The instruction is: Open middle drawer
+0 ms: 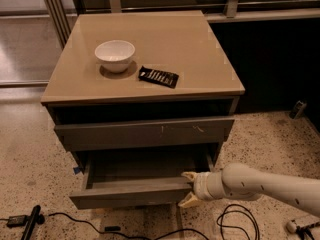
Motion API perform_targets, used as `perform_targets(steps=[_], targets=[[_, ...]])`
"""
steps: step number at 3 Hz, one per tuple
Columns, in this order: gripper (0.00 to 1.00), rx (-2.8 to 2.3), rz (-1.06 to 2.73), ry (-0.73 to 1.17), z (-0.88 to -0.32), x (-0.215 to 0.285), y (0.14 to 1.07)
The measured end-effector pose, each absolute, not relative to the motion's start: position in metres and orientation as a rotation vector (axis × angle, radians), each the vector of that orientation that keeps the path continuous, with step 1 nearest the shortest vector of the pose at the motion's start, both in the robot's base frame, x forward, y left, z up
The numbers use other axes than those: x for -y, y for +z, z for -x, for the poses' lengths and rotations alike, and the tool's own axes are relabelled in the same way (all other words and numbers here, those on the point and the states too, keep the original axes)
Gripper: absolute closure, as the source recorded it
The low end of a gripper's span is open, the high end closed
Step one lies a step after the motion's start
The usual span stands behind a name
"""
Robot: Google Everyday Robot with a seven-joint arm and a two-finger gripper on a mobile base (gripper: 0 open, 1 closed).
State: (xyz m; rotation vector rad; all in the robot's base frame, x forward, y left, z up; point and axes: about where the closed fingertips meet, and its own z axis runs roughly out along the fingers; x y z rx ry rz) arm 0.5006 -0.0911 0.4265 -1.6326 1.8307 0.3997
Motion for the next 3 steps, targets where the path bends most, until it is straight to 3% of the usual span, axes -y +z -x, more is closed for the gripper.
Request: perform_targets(steps=[1, 2, 3], targets=[[0.38, -1.831, 1.633, 0.400, -0.5006, 0.0911, 0.4265], [0.52, -1.831, 1.633, 0.400, -0.5006, 0.0911, 0.4265], [0.75, -1.828, 1.627, 0.401, -0.4936, 0.0943, 0.4273]])
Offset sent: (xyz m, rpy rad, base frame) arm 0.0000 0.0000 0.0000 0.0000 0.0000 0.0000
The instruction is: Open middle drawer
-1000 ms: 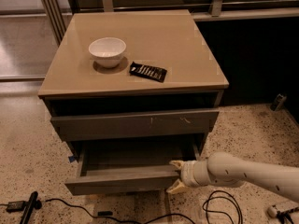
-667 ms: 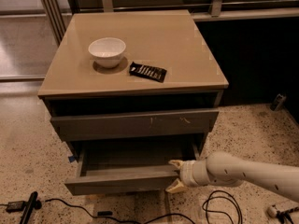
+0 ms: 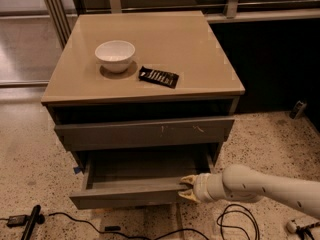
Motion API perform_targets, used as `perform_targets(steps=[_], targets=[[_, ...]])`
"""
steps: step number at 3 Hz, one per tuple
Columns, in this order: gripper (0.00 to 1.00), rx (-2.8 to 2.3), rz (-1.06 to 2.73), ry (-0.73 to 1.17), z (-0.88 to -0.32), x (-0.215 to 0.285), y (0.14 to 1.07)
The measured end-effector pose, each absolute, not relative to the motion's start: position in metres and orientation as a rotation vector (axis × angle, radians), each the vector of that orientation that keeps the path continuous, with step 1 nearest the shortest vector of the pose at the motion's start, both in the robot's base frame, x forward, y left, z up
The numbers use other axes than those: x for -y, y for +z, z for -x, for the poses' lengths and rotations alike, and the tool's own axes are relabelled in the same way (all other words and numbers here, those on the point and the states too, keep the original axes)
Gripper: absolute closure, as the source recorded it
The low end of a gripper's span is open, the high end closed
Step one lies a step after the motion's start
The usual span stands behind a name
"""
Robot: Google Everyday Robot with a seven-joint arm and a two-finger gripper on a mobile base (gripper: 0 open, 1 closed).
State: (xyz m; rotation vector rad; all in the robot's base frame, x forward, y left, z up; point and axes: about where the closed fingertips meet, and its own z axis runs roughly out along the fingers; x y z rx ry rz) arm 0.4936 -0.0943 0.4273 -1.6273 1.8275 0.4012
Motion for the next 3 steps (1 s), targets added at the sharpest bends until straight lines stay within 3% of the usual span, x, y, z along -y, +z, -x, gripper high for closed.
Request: perform_targets(steps=[1, 3], targets=[[0.98, -1.821, 1.612, 0.404, -0.479, 0.102, 0.428], [1.00, -1.826, 1.591, 0.410, -0.465, 0.107, 0.430]])
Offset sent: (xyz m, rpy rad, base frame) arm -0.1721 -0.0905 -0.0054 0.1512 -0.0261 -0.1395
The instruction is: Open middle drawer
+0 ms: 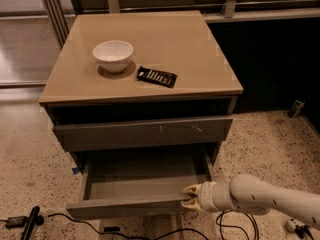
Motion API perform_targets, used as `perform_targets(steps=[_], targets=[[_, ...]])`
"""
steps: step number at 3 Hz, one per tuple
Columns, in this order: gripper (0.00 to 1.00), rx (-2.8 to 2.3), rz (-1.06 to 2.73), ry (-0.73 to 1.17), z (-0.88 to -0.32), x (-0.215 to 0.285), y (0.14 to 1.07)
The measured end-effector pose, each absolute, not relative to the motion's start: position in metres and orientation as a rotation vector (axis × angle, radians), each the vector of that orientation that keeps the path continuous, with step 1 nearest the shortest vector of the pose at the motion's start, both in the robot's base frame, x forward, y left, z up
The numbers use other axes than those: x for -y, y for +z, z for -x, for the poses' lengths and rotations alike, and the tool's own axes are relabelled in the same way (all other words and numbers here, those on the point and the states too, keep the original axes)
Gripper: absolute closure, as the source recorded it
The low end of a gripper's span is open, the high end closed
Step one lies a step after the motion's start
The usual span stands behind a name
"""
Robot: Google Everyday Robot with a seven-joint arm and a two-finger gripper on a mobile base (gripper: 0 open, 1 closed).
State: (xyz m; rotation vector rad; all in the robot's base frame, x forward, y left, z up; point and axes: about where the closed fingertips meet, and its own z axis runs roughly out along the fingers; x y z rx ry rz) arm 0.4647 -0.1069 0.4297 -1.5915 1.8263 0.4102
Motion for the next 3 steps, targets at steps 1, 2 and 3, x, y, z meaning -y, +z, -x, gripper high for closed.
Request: perform_targets(steps=[1, 2, 3], targets=[[1.00, -1.824, 1.590, 0.409, -0.464, 0.106, 0.432], [1.00, -1.837, 1.586, 0.420, -0.447, 0.108, 0.428], [0.81, -1.837, 1.586, 0.420, -0.447, 0.108, 0.428]])
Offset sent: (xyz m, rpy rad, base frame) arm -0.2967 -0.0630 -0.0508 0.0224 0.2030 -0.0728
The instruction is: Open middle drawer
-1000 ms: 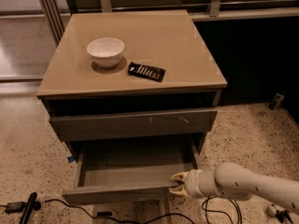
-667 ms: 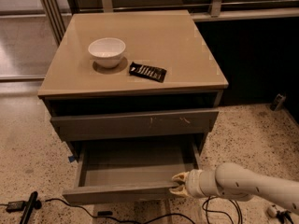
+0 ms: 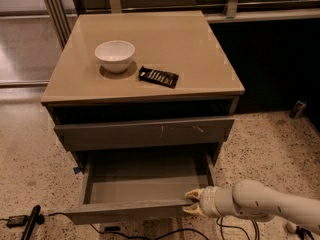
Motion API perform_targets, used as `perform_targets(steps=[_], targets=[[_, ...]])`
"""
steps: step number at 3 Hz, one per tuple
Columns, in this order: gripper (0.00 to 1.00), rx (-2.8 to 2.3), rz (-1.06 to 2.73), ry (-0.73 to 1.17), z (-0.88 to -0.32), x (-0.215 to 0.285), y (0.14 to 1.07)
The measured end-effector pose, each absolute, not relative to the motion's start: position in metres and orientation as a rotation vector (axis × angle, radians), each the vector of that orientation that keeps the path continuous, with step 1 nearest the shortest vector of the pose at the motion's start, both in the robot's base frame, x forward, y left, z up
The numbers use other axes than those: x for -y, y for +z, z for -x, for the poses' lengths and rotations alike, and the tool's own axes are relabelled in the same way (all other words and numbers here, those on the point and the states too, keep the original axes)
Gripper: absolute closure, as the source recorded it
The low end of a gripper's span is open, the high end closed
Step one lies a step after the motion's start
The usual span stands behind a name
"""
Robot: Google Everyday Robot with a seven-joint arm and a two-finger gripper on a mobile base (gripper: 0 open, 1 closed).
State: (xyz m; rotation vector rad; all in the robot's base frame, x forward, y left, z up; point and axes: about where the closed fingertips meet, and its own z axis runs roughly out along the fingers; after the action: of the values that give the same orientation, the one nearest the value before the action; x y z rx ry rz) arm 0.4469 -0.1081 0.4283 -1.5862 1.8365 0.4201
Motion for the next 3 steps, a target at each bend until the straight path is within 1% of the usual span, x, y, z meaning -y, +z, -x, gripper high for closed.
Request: perform_targets(steps=[2, 3], targets=[[0.35, -1.836, 1.586, 0.420, -0.4469, 0.1080, 0.4283], [0.04, -1.836, 1.586, 0.420, -0.4469, 0.1080, 0.4283]])
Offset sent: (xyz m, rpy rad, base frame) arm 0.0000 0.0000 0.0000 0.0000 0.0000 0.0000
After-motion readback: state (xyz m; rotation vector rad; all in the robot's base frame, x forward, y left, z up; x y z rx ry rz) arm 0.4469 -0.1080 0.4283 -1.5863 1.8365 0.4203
